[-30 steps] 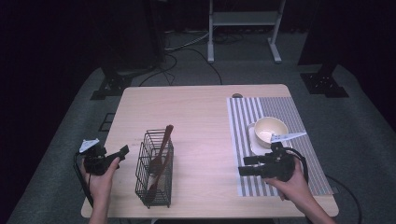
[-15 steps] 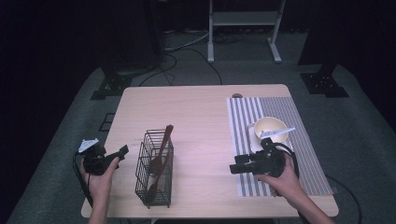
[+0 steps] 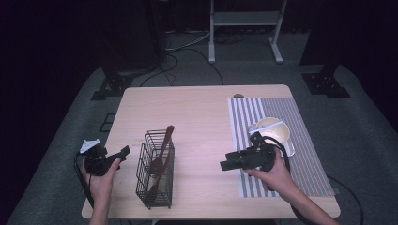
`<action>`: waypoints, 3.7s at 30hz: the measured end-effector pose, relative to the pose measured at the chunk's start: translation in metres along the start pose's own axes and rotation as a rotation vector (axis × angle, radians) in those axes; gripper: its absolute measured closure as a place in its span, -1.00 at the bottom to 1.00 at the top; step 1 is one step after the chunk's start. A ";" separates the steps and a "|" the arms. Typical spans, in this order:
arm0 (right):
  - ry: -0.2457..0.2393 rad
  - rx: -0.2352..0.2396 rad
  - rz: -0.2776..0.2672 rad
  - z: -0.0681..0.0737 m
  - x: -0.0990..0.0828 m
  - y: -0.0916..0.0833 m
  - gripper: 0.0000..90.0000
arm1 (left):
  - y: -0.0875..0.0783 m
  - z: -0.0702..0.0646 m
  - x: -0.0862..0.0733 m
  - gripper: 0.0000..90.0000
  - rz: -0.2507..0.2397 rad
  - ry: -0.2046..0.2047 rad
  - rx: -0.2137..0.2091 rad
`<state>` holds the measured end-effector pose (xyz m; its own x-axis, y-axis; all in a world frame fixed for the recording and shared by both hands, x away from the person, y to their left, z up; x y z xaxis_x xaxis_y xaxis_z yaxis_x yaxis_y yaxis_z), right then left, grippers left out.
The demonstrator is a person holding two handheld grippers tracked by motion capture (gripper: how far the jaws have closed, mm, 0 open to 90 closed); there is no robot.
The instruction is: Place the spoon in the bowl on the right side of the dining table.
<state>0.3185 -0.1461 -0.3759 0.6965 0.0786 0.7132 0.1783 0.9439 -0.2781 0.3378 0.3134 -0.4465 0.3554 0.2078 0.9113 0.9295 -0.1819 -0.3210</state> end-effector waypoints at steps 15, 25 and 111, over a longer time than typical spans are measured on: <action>0.005 0.020 0.008 0.010 0.019 0.015 -0.45 | 0.000 0.000 0.000 -0.97 0.001 0.000 -0.001; -0.003 0.021 0.031 0.017 0.027 0.028 -0.45 | 0.000 0.000 0.000 -0.97 0.001 0.000 -0.001; 0.042 0.000 0.196 0.029 0.042 0.153 0.30 | -0.002 0.002 0.003 -0.97 -0.012 -0.015 -0.003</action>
<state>0.3546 0.0106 -0.3701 0.7464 0.2477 0.6177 0.0358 0.9119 -0.4089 0.3372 0.3166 -0.4437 0.3455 0.2240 0.9113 0.9334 -0.1822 -0.3091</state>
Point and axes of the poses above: each handheld gripper's, and its own axes: y roughly forward along the jaws, x roughly out of its top, z roughly to its left, the point moved 3 cm from there along y, roughly forward along the jaws, and after that the axes turned 12 degrees about -z, right-handed, at the moved point
